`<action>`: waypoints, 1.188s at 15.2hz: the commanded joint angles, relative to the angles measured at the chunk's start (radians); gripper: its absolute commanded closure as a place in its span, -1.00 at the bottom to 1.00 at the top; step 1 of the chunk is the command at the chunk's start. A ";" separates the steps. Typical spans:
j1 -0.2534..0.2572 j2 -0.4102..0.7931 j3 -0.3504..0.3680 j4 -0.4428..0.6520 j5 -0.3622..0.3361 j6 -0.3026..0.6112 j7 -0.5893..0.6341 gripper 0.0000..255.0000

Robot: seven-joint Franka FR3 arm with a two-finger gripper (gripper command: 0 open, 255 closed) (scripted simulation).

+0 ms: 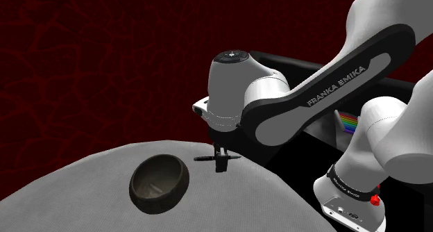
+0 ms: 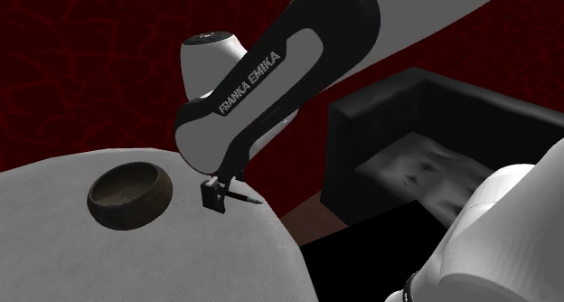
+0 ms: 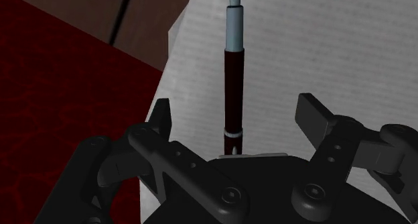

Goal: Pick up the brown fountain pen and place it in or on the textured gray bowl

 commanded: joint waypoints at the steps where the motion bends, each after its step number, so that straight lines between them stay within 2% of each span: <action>1: 0.000 0.000 0.000 0.000 0.000 0.000 0.000 -1.00; 2: 0.000 0.000 0.000 0.000 0.000 0.000 0.000 1.00; 11: -0.001 0.000 0.001 0.000 0.000 0.000 0.000 1.00; 18: 0.004 -0.073 -0.010 0.039 0.018 -0.110 -0.015 1.00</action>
